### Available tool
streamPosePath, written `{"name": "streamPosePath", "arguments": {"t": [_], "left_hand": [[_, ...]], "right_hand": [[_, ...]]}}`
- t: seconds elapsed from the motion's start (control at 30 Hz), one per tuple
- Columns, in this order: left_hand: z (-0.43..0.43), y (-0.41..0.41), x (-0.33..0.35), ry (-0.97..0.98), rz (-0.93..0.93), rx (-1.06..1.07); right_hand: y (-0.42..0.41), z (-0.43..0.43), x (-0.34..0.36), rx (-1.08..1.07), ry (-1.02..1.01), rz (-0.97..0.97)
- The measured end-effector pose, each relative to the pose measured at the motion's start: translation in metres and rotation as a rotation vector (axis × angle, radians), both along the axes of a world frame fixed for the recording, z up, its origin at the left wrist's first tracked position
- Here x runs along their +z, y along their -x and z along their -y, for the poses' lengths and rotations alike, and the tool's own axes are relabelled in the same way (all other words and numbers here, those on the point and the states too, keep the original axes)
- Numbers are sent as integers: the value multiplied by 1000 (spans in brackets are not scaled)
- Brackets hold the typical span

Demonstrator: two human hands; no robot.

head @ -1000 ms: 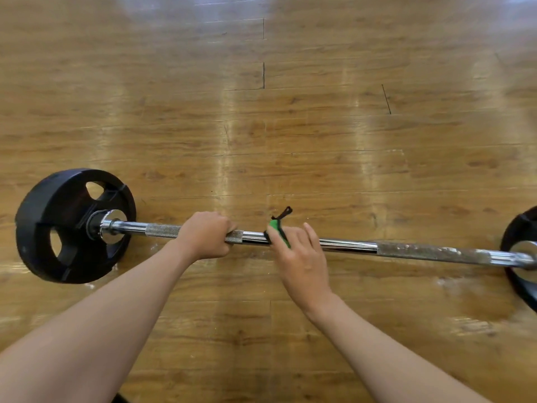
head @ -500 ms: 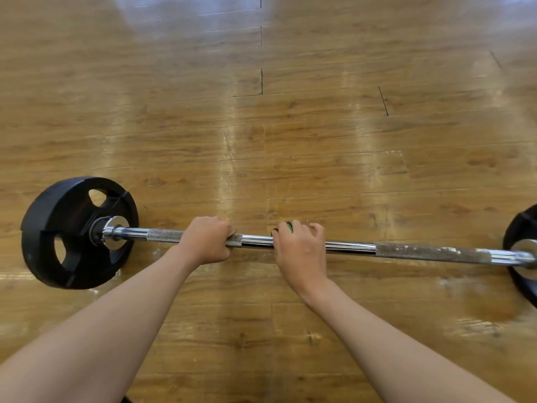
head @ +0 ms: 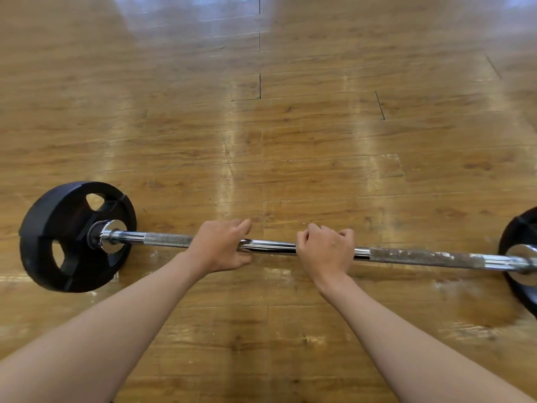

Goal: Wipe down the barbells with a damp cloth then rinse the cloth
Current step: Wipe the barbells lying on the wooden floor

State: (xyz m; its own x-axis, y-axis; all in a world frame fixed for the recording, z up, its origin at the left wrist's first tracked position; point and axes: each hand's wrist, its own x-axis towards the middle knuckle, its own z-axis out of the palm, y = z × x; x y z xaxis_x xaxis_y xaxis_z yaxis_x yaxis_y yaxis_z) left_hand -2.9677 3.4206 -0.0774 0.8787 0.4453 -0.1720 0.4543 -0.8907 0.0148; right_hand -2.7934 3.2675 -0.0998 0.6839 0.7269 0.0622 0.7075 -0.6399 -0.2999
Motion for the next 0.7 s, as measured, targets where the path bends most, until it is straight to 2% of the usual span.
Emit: {"name": "streamPosePath", "arguments": {"t": [0.07, 0.17, 0.3, 0.37, 0.47, 0.53, 0.6, 0.67, 0.7], "left_hand": [[21, -26, -3, 2, 89, -102], [47, -57, -15, 25, 43, -129], [42, -60, -22, -40, 63, -214], [40, -60, -23, -43, 54, -242], [42, -64, -18, -37, 39, -228], [42, -66, -16, -17, 21, -201], [40, -67, -15, -19, 0, -179], [39, -68, -13, -12, -27, -173], [39, -68, -13, -3, -39, -171]], "right_hand": [[-2, 0, -2, -3, -41, 29], [2, 4, -5, 18, -57, 90], [-11, 50, -10, 330, -113, 167], [-27, 75, -8, 393, -100, 192], [-37, 69, 3, 232, -4, 163], [-34, 35, 17, 74, 174, 39], [-21, -1, 23, 8, 337, -90], [0, -16, 19, 56, 304, -106], [8, -13, 17, 96, 219, -89]]}}
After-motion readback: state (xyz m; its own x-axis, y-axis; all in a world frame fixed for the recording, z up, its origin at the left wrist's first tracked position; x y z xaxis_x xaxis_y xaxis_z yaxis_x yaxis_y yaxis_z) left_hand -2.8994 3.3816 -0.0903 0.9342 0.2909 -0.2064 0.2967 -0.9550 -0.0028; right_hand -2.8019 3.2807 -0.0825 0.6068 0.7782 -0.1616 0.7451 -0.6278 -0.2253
